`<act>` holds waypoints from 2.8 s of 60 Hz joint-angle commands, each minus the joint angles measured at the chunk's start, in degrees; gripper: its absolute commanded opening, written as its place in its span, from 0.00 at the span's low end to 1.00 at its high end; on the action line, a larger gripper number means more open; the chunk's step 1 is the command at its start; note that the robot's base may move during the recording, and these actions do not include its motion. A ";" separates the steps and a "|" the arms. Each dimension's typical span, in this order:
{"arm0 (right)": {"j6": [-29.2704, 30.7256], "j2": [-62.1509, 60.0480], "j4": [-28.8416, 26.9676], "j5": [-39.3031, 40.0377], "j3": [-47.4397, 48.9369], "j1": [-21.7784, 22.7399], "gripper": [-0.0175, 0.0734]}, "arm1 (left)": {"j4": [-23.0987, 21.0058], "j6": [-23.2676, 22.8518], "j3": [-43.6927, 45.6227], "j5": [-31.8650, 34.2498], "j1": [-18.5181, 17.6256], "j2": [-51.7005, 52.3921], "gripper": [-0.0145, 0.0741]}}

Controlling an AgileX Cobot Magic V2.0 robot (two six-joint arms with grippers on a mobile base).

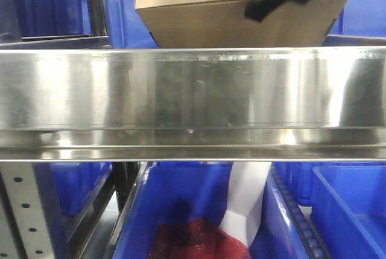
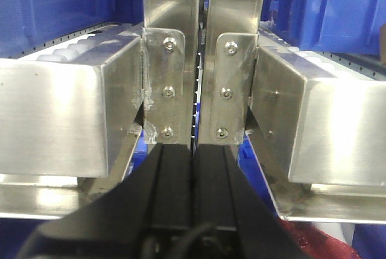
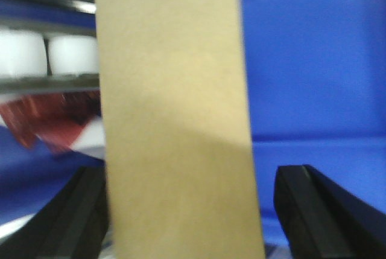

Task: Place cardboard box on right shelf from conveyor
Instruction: 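Lower the box onto the shelf rollers and open the right gripper, then withdraw the open right gripper from the box on the shelf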

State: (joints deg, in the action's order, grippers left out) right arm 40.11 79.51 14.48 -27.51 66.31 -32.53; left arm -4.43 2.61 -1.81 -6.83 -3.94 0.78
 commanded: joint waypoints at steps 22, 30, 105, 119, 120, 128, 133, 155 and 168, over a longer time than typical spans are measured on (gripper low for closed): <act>-46.37 -17.24 -1.83 3.39 -1.29 -1.13 0.69 | -0.34 0.02 -0.59 4.93 -0.30 0.76 0.03; -58.43 -24.10 0.15 8.28 -8.34 -1.07 0.45 | -0.34 0.02 -0.59 4.93 -0.30 0.76 0.03; -46.14 -41.00 -11.60 16.78 -25.17 3.65 0.25 | -0.34 0.02 -0.59 4.93 -0.30 0.76 0.03; -39.23 -54.61 -18.12 18.23 -35.61 15.32 0.25 | -0.34 0.02 -0.59 4.93 -0.30 0.76 0.03; -39.23 -55.91 -18.12 18.48 -36.80 16.36 0.25 | -0.34 0.02 -0.59 4.93 -0.30 0.76 0.03; -39.21 -65.19 -18.12 18.87 -45.00 22.81 0.25 | -0.34 0.02 -0.59 4.93 -0.30 0.76 0.03; -39.21 -70.66 -18.12 19.55 -50.05 26.16 0.25 | -0.34 0.02 -0.59 4.93 -0.30 0.76 0.03; -39.45 -81.17 -18.87 26.69 -65.72 33.61 0.25 | -0.34 0.02 -0.59 4.93 -0.30 0.76 0.03; -39.50 -81.17 -18.87 28.30 -67.77 33.68 0.25 | -0.34 0.02 -0.59 4.93 -0.30 0.76 0.03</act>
State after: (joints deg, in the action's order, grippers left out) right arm 0.00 -0.49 -4.21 -5.09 -1.71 0.83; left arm -4.43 2.61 -1.81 -6.83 -3.94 0.78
